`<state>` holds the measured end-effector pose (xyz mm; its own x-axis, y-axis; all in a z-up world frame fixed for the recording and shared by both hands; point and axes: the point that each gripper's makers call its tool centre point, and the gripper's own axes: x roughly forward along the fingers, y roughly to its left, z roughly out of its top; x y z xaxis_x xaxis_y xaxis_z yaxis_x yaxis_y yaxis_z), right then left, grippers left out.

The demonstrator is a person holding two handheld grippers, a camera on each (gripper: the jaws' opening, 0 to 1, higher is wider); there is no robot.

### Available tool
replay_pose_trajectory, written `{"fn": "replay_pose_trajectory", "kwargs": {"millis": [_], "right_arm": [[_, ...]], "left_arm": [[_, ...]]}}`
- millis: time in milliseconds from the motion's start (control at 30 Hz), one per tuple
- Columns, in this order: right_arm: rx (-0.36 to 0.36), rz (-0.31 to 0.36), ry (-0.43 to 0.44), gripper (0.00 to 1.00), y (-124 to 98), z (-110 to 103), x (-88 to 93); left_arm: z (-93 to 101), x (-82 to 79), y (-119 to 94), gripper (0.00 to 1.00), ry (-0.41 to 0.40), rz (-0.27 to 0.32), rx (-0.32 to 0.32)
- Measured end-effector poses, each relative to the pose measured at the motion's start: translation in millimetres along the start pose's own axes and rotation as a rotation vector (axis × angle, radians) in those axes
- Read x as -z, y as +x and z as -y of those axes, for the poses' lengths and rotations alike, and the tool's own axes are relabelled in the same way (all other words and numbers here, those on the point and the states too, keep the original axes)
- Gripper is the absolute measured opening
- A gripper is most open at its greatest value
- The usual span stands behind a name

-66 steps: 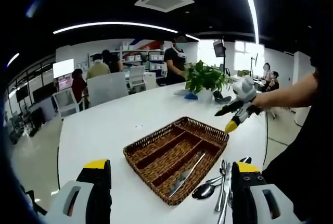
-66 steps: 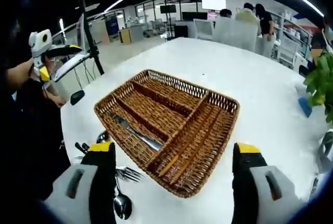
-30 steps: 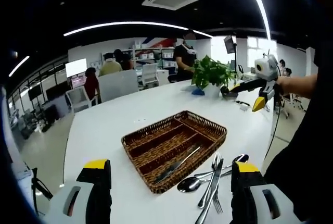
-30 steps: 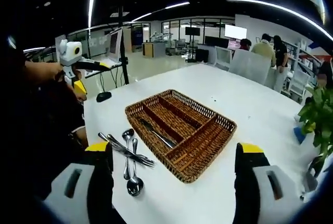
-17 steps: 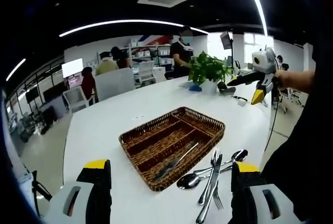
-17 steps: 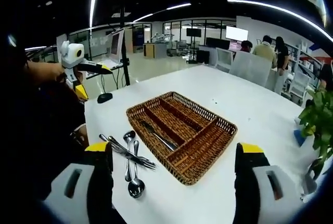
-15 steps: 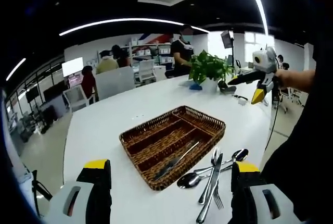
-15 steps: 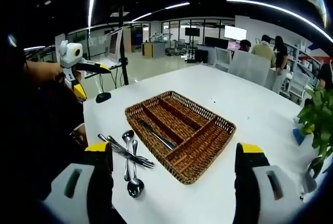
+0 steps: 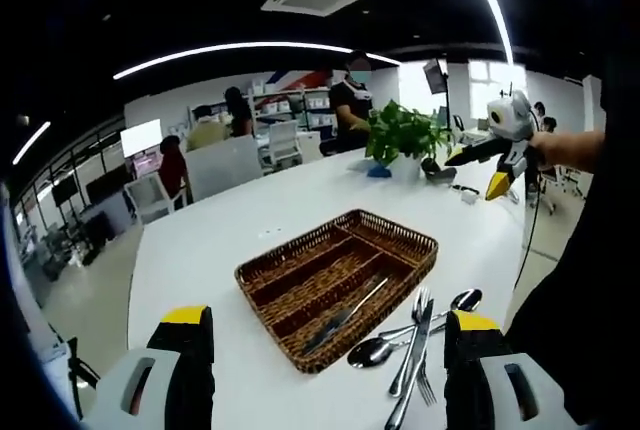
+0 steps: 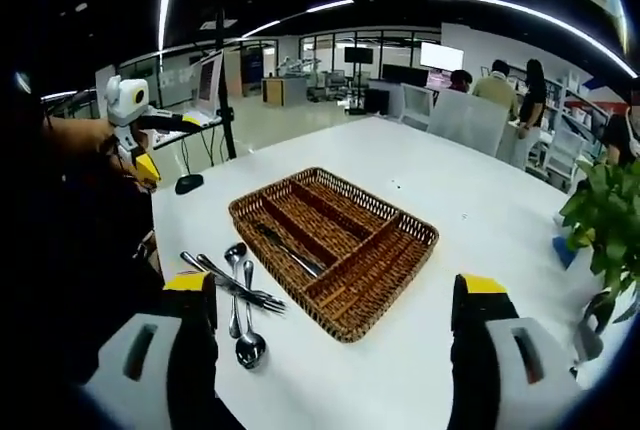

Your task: Arrange the knives, forks, and spoons in their matching storage slots by inserting each utensil handle-first until every utensil is classified and aligned in the correct compartment

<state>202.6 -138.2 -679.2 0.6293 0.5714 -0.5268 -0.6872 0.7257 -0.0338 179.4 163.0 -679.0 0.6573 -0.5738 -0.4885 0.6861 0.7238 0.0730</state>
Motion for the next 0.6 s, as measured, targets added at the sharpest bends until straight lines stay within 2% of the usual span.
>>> {"fn": "replay_pose_trajectory", "kwargs": {"millis": [100,133,167,267,300,367,400,500,567,600], "right_arm": [[0.002,-0.001,0.004,0.99,0.4,-1.7,1.2],[0.003,-0.002,0.004,0.99,0.1,-2.6,2.0],[0.004,-0.004,0.005,0.99,-0.4,-3.2,2.6],[0.007,-0.002,0.010,0.99,-2.0,-4.5,4.7],[0.005,-0.004,0.015,0.99,-2.1,-5.0,6.1],[-0.005,0.003,0.028,0.99,-1.9,-7.7,6.1],[-0.006,0.006,0.032,0.99,-1.6,-9.0,6.1],[-0.002,0.001,0.029,0.99,1.0,-11.3,8.8],[-0.006,0.005,0.039,0.99,2.0,-13.0,9.0],[-0.007,0.004,0.039,0.99,2.2,-13.4,9.3]], "left_arm": [[9.6,29.5,4.6,1.00,0.010,-0.111,0.051],[12.7,36.3,6.1,1.00,0.030,-0.132,0.059],[14.6,37.0,7.2,1.00,0.043,-0.127,0.058],[24.3,45.8,7.7,0.90,0.058,-0.154,0.087],[32.2,54.5,7.7,0.85,0.053,-0.184,0.129],[41.1,68.7,8.6,0.83,0.034,-0.232,0.170],[48.1,82.0,9.2,0.83,0.046,-0.284,0.202],[55.7,105.7,14.2,0.74,0.104,-0.361,0.238],[57.7,115.3,20.4,0.68,0.104,-0.374,0.246],[63.8,117.8,19.7,0.61,0.103,-0.397,0.268]]}}
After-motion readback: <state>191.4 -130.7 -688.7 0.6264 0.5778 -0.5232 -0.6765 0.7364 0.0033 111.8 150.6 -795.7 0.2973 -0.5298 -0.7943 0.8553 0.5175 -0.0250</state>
